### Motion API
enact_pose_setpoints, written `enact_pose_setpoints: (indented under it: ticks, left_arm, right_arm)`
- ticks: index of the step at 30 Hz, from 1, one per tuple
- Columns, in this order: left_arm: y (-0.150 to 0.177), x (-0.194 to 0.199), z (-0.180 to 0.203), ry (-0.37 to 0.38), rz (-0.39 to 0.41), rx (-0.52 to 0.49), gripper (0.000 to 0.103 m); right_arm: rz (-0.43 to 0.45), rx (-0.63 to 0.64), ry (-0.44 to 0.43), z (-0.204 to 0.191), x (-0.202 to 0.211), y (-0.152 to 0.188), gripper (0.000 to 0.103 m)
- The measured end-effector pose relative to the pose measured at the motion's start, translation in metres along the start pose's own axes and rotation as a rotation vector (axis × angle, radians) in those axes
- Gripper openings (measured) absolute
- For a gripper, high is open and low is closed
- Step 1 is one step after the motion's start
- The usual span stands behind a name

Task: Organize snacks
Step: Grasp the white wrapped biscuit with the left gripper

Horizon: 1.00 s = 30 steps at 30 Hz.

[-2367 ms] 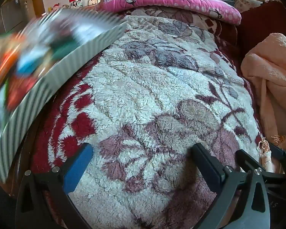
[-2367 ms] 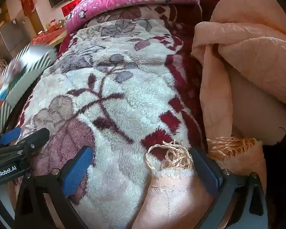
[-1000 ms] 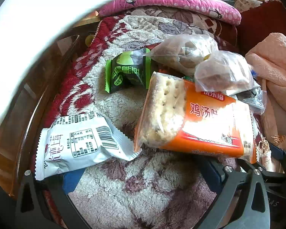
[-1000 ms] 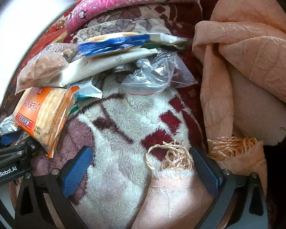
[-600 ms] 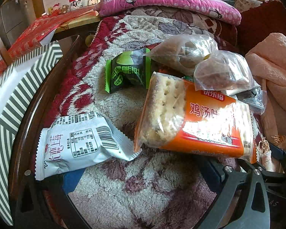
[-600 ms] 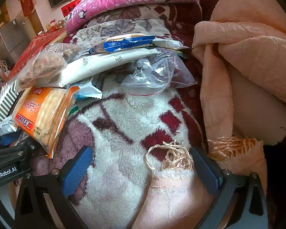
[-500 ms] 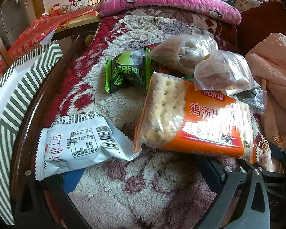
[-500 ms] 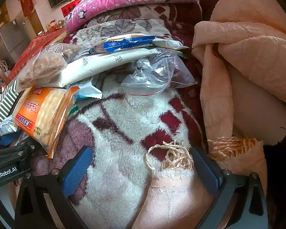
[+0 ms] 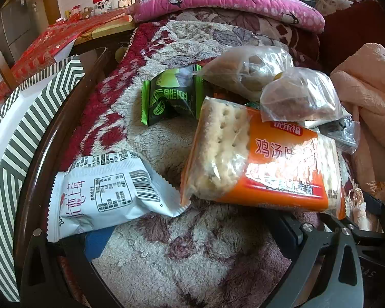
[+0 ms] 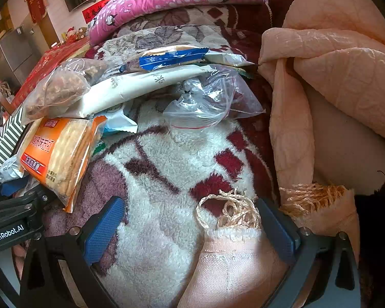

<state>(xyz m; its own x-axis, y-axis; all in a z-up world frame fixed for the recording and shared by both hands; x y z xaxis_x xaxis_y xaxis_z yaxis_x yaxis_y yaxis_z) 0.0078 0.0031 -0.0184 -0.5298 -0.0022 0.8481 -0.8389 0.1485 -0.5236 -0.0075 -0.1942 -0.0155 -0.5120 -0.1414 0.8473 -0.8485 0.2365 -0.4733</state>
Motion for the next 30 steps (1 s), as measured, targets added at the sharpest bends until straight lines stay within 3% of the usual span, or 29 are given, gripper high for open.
enact_pose_setpoints:
  ticks: [5, 9, 14, 17, 21, 30]
  left_arm:
    - [0.002, 0.006, -0.007, 0.017, -0.031, -0.011, 0.103]
    - [0.002, 0.03, -0.006, 0.032, -0.066, -0.064, 0.103]
    - [-0.008, 0.066, -0.03, 0.062, -0.017, -0.009, 0.103]
    - [-0.01, 0.076, -0.051, 0.076, -0.029, 0.013, 0.103]
    - [-0.013, 0.071, -0.075, 0.099, -0.048, 0.081, 0.103]
    - [-0.015, 0.046, -0.076, 0.099, -0.095, 0.139, 0.103]
  right_arm:
    - [-0.015, 0.004, 0.002, -0.002, 0.002, -0.001, 0.102]
    - [-0.083, 0.045, 0.033, -0.008, 0.01, -0.002, 0.102]
    - [-0.093, 0.072, -0.032, -0.02, 0.042, -0.008, 0.102]
    - [-0.094, 0.104, -0.084, -0.031, 0.058, -0.013, 0.102]
    - [-0.105, 0.171, -0.162, -0.05, 0.068, -0.017, 0.102]
    - [-0.09, 0.328, -0.158, -0.087, 0.067, -0.017, 0.102]
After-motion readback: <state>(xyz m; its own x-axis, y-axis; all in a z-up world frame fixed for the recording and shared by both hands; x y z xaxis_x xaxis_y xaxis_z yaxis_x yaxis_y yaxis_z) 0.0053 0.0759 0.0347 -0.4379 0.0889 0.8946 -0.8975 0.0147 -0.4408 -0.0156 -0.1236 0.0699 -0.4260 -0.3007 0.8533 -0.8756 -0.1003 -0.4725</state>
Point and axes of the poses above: each gripper's, at about its wrist camera, not at the fingertips, and x roughly against the way its jaws point, z to its right, y to its underside, the point moved 2 cm from there along -x, roughly the way its jaws point, and after that the axes turned 11 degrees about -x, right-handed, at the moved point
